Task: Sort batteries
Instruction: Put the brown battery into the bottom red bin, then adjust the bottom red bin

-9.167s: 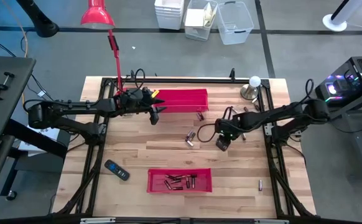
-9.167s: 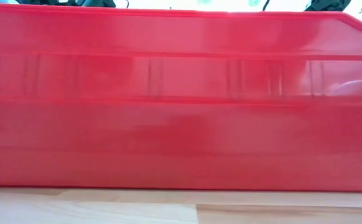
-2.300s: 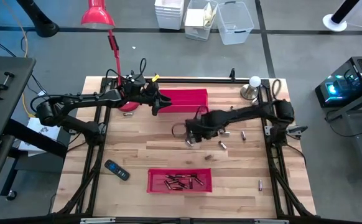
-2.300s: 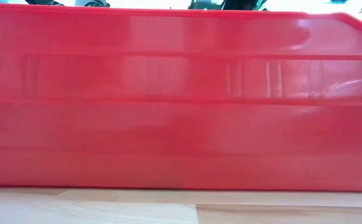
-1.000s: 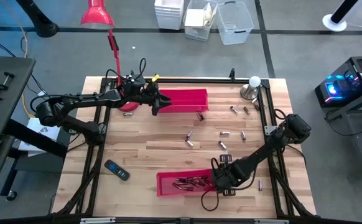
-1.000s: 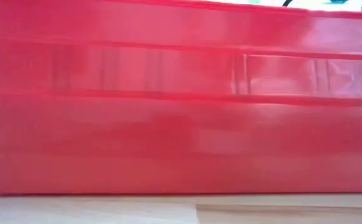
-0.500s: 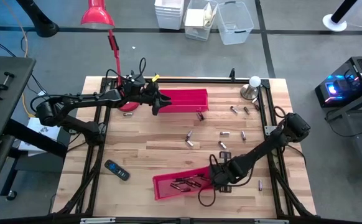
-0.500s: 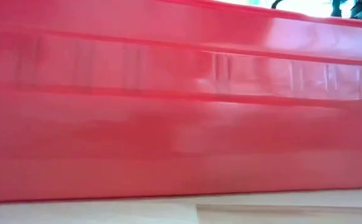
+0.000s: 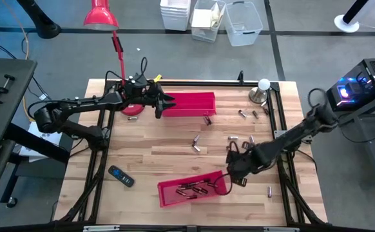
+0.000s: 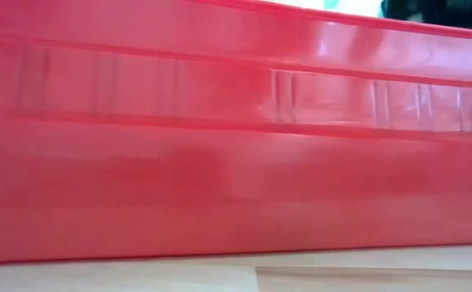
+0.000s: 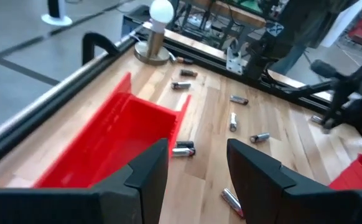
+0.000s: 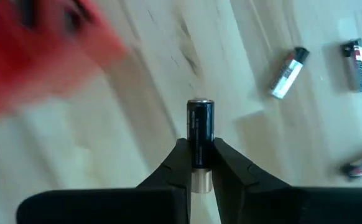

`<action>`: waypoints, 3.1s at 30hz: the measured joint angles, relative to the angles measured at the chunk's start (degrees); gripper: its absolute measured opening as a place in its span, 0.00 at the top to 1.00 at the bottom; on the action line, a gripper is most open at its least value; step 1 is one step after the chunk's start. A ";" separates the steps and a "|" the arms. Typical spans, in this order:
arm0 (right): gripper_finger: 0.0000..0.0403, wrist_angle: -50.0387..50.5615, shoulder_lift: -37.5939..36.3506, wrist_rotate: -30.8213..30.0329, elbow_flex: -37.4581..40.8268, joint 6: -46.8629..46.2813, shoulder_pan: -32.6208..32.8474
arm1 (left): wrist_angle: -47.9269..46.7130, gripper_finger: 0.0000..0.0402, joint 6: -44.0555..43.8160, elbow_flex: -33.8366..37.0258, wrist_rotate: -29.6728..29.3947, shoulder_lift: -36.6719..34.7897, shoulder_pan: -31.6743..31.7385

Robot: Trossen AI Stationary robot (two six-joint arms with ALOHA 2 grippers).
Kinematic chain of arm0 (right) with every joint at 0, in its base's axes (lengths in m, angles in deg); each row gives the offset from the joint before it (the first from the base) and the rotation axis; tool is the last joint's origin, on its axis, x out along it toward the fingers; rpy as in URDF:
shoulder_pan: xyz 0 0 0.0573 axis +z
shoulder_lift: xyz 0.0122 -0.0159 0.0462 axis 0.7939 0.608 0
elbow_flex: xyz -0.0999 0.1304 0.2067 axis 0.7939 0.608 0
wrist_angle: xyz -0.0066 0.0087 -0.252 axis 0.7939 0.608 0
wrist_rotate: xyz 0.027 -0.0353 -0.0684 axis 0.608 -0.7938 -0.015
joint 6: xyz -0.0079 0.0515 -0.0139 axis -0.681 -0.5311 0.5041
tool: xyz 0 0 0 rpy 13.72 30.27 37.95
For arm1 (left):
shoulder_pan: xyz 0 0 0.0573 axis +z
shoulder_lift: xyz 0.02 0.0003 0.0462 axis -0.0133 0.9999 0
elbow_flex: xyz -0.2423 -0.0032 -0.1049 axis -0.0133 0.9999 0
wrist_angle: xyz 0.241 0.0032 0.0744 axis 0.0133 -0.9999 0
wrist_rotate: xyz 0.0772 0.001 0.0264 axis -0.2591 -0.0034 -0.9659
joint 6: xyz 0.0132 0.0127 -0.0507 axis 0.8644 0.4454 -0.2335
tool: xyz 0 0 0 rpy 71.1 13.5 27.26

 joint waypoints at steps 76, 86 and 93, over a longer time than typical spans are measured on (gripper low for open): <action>1.00 -36.62 -9.05 4.13 18.33 -4.98 3.18 | -22.98 1.00 -22.10 -0.63 -7.58 13.91 -58.41; 1.00 -47.56 -1.91 3.06 18.33 -8.17 5.38 | -26.36 1.00 -13.78 -0.63 -7.55 11.25 -51.80; 1.00 -48.49 -1.11 3.04 18.33 -6.84 5.21 | -41.22 1.00 -15.18 -0.63 -3.34 7.46 -51.10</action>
